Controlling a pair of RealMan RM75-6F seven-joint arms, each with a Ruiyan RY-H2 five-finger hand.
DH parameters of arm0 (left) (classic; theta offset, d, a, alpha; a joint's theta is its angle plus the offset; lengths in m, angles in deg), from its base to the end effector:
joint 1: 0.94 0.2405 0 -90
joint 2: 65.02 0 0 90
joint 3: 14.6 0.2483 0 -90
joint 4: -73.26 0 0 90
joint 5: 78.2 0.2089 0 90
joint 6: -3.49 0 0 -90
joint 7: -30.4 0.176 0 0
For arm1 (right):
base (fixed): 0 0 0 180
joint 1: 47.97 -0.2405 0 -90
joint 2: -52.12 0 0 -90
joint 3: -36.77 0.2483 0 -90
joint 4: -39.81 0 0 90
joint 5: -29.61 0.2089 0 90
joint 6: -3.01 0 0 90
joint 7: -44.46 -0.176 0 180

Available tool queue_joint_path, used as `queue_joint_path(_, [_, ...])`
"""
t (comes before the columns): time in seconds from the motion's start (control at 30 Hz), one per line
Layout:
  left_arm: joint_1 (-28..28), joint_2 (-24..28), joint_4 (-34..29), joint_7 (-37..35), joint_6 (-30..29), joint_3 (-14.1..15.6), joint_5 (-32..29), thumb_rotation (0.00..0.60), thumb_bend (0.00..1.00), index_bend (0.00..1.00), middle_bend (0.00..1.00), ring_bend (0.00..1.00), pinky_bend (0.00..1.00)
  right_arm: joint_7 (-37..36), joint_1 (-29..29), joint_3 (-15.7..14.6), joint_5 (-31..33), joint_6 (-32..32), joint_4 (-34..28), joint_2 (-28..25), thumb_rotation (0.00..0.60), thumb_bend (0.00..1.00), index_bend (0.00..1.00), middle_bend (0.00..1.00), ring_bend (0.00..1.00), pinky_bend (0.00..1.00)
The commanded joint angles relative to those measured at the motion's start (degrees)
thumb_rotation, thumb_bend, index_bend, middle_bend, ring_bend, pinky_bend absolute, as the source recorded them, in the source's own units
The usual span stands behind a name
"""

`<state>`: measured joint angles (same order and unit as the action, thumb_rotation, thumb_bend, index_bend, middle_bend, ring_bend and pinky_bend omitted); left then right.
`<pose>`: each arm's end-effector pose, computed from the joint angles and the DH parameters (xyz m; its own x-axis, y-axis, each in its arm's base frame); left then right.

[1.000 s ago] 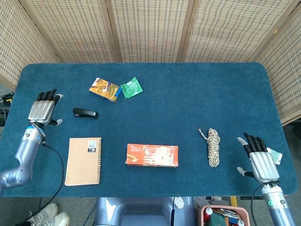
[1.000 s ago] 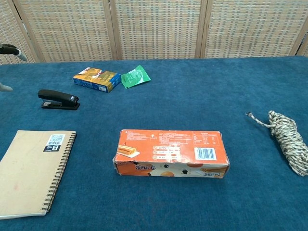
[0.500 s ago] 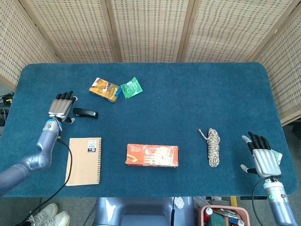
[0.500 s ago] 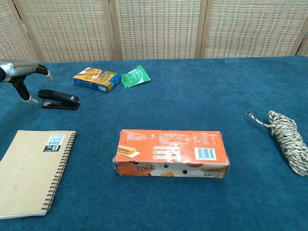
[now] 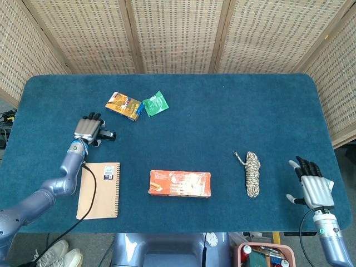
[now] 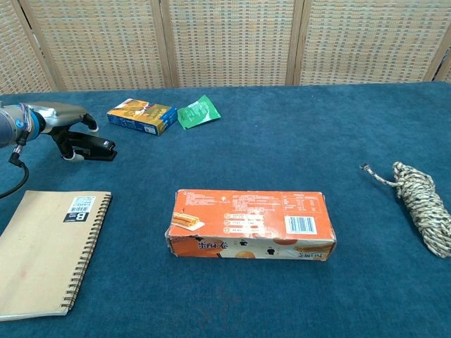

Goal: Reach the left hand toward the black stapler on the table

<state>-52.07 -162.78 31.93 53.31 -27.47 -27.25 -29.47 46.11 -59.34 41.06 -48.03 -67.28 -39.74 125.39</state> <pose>-0.2477 0.4804 -0.0064 0.6351 0.3653 0.6806 0.7525 -0.0938 -0.6519 -0.3450 -0.2536 0.1018 0.4415 -0.1812 0.8788 -0.8889 0.0448 0.4559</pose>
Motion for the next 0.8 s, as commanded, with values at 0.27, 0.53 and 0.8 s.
queue_joint_path(0.27, [0.94, -4.44, 3.80, -5.45, -8.34, 0.97, 7.50, 0.600, 0.43, 0.66, 0.48, 0.35, 0.49, -0.12, -0.01, -0.23, -0.81, -0.54, -0.35, -0.12, 0.600, 0.09, 0.07, 0.00, 0.00, 0.00])
queue_joint_path(0.53, [3.00, -2.37, 0.46, -10.55, -14.41, 2.67, 14.09, 0.600, 0.44, 0.66, 0.49, 0.36, 0.49, -0.25, 0.22, -0.31, -1.52, -1.57, -0.96, -0.48, 0.600, 0.10, 0.07, 0.00, 0.00, 0.00])
queue_joint_path(0.8, [8.80, 7.28, -16.59, -14.74, -24.46, 6.02, 21.69, 0.600, 0.44, 0.66, 0.49, 0.36, 0.49, -0.07, 0.67, -0.51, -2.18, -2.80, -1.92, -1.01, 0.600, 0.10, 0.07, 0.00, 0.00, 0.00])
